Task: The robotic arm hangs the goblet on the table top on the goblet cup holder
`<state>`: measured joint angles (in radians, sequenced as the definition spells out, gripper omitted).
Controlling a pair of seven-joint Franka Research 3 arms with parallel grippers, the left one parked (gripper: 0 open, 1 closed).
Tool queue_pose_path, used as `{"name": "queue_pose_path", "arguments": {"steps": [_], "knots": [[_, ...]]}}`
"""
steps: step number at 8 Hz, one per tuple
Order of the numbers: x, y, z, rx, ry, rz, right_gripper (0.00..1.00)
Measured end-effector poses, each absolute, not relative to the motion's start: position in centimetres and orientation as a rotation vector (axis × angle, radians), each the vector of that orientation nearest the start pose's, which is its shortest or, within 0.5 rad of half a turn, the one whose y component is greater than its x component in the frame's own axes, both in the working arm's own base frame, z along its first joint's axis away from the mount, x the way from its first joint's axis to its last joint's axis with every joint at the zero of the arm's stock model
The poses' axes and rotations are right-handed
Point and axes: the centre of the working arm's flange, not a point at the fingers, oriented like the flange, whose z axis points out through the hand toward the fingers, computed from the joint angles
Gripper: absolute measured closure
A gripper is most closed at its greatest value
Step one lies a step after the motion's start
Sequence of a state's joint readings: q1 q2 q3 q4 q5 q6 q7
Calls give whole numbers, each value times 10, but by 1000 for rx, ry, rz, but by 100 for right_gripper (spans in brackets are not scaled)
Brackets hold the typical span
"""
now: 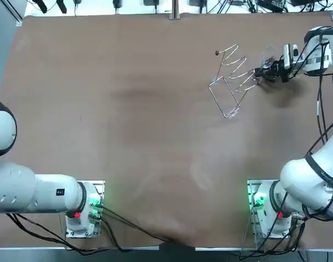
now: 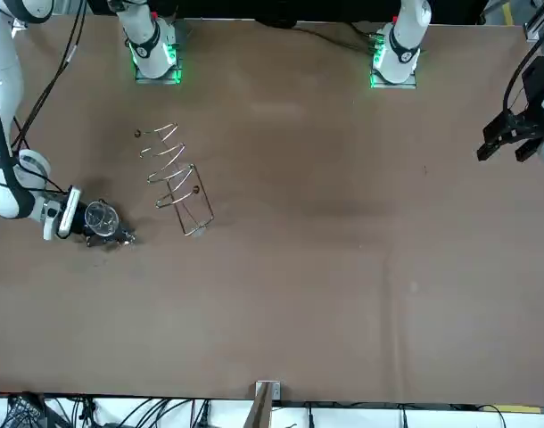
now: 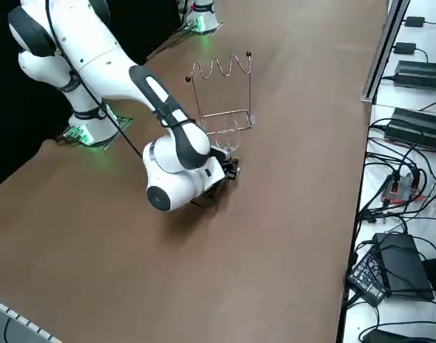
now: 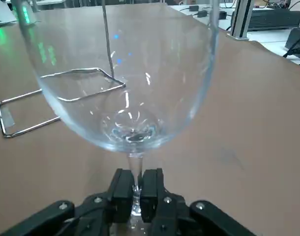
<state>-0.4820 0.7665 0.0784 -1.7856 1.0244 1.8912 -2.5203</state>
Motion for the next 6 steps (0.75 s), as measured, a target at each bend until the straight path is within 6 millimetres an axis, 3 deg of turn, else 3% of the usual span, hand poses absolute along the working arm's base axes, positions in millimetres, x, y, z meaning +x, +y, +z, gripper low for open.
{"name": "queue_pose_path", "arguments": {"steps": [6], "knots": [[574, -181, 120, -1734, -1477, -1005, 89]]}}
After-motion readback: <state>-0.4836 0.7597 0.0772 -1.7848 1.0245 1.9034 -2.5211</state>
